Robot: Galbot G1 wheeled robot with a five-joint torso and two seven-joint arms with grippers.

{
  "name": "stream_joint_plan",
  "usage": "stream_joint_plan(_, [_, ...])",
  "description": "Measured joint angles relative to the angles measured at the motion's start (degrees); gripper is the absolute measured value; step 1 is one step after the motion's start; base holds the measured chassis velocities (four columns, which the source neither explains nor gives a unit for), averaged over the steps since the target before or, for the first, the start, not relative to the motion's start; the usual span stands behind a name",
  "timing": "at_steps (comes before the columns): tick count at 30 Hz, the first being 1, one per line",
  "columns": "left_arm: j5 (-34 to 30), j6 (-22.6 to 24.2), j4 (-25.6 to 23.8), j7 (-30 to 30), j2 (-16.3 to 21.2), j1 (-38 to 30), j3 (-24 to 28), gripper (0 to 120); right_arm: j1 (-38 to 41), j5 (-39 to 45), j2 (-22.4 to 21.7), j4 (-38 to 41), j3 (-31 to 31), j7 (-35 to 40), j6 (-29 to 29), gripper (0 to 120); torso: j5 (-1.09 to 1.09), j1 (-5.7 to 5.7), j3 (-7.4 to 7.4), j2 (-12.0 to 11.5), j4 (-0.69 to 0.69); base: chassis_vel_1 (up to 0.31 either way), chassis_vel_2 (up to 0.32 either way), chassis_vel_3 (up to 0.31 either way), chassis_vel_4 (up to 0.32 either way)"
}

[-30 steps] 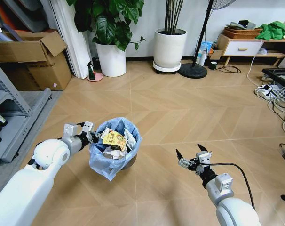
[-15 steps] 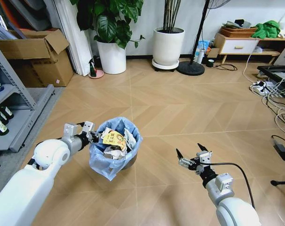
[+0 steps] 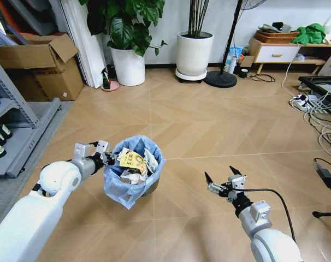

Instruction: Pick up the trash bin and place the garbage on the floor into it.

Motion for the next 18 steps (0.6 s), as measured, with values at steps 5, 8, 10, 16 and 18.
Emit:
stream_joint_plan(5, [0.1, 0.0, 0.1, 0.0, -0.2, 0.1, -0.1, 0, 0.1, 0.0, -0.1, 0.0, 0.0, 0.0, 0.0, 100, 0.00, 0.00, 0.00, 0.0, 0.01, -0.006, -0.018, 0.014, 0.034])
stream_joint_plan(8, [0.1, 0.0, 0.1, 0.0, -0.3, 0.1, -0.1, 0, 0.1, 0.1, -0.2, 0.0, 0.0, 0.0, 0.0, 100, -0.01, 0.00, 0.00, 0.0, 0.01, 0.000, 0.000, 0.000, 0.000])
stream_joint_plan(10, [0.1, 0.0, 0.1, 0.0, -0.3, 0.1, -0.1, 0, 0.1, 0.2, -0.2, 0.0, 0.0, 0.0, 0.0, 100, -0.01, 0.00, 0.00, 0.0, 0.01, 0.000, 0.000, 0.000, 0.000])
stream_joint_plan(16, [0.1, 0.0, 0.0, 0.0, -0.2, 0.1, -0.1, 0, 0.0, 0.2, -0.1, 0.0, 0.0, -0.1, -0.1, 100, -0.01, 0.00, 0.00, 0.0, 0.01, -0.008, -0.006, 0.010, 0.008])
stream_joint_plan(18, [0.2, 0.0, 0.0, 0.0, -0.2, 0.1, -0.1, 0, 0.0, 0.2, -0.1, 0.0, 0.0, -0.1, -0.1, 100, -0.01, 0.00, 0.00, 0.0, 0.01, -0.058, -0.052, 0.058, 0.046])
